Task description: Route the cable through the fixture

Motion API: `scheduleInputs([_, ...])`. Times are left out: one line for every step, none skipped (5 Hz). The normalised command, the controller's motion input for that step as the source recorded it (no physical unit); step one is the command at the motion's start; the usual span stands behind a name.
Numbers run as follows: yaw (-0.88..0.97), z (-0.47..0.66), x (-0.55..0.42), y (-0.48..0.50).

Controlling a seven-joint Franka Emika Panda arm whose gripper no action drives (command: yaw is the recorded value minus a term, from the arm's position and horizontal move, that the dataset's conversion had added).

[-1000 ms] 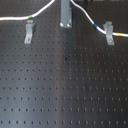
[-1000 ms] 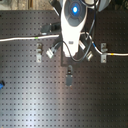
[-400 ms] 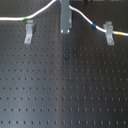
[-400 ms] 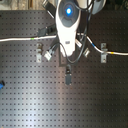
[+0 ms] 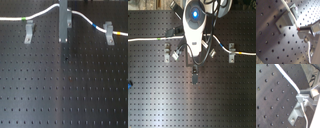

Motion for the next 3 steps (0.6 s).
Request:
scheduleInputs([0.00,0.60,-0.246,0.050])
scheduleInputs([0.00,0.25,-0.087,0.057])
scheduleInputs([0.00,0.12,0.002,0.031])
